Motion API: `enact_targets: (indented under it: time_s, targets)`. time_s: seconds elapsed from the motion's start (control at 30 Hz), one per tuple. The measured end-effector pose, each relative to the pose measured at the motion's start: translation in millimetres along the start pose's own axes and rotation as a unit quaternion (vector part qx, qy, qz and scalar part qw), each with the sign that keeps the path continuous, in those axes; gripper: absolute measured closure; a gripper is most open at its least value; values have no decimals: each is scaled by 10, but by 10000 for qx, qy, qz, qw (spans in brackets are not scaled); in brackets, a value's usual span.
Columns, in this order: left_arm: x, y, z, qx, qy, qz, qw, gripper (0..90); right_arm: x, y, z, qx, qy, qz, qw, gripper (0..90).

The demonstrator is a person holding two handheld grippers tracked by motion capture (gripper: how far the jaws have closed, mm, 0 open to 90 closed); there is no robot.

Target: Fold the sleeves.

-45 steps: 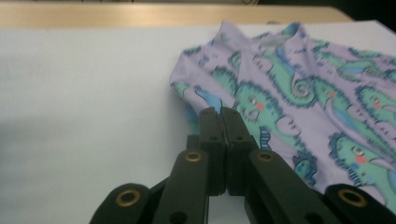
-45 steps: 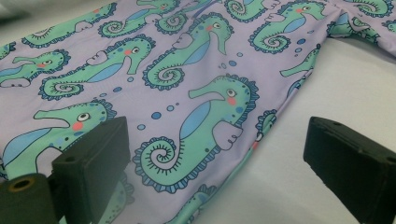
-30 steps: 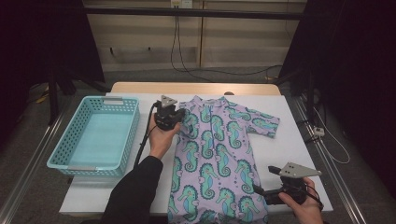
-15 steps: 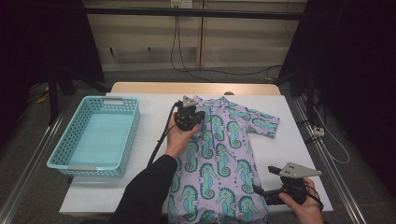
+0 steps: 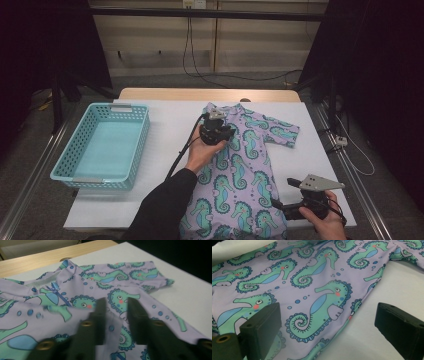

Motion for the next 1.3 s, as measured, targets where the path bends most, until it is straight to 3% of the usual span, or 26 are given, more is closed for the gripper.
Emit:
enact_targets:
  time_s: [0.17, 0.23, 0.37, 0.5, 0.53, 0.57, 0.63, 0.7, 0.8, 0.9, 1.1, 1.13, 1.2, 1.3]
  targets:
    - [43, -158, -146, -198, -183, -76, 9996, 683, 0, 1, -1, 16, -2, -5, 10000, 62]
    - [130, -179, -198, -271, -124, -395, 9988, 695, -2, 5, -1, 16, -4, -10, 10000, 62]
    - [322, -195, -227, -246, -61, -659, 9975, 719, -1, 5, 1, 33, 5, -19, 10000, 62]
    - [505, -160, -169, -84, 175, -1030, 9945, 638, 0, 5, 0, 38, -7, -23, 10000, 62]
    - [505, -160, -169, -84, 175, -1030, 9945, 624, -1, 5, 1, 41, 1, -18, 10000, 62]
    - [560, -144, -103, -70, 370, -1197, 9921, 620, -1, 6, 2, 42, 5, -21, 10000, 62]
    - [602, -122, -54, -76, 492, -1345, 9897, 602, 0, 8, 1, 37, -5, -29, 10000, 62]
    - [635, -100, -25, -239, 709, -1355, 9880, 595, 0, 8, 0, 41, -2, -26, 10000, 62]
    - [620, -80, -55, -475, 589, -1274, 9890, 669, 0, 6, -3, 42, 2, -34, 10000, 62]
    - [615, -73, -90, -561, 511, -1196, 9899, 709, 0, 4, -2, 37, -19, -19, 10000, 62]
    - [625, -50, -91, -474, 642, -1157, 9901, 670, 0, 10, -1, 26, -3, -32, 10000, 62]
    - [621, -47, -80, -470, 675, -1180, 9896, 689, -1, 8, -2, 29, -5, -27, 10000, 62]
    - [617, -40, -57, -540, 741, -1205, 9885, 842, -1, 8, -3, 32, -1, -34, 10000, 61]
    - [606, -34, -54, -538, 657, -1183, 9893, 868, -2, 10, -4, 33, -12, -32, 10000, 61]
Point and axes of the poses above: each handheld gripper's, and its own axes: y roughly forward along the jaws, x roughly out of its underside, z roughly to its right, the point moved 3 cm from there along y, roughly forward along the jaws, and after that the axes turned 4 degrees about x, right-handed, at the moved point
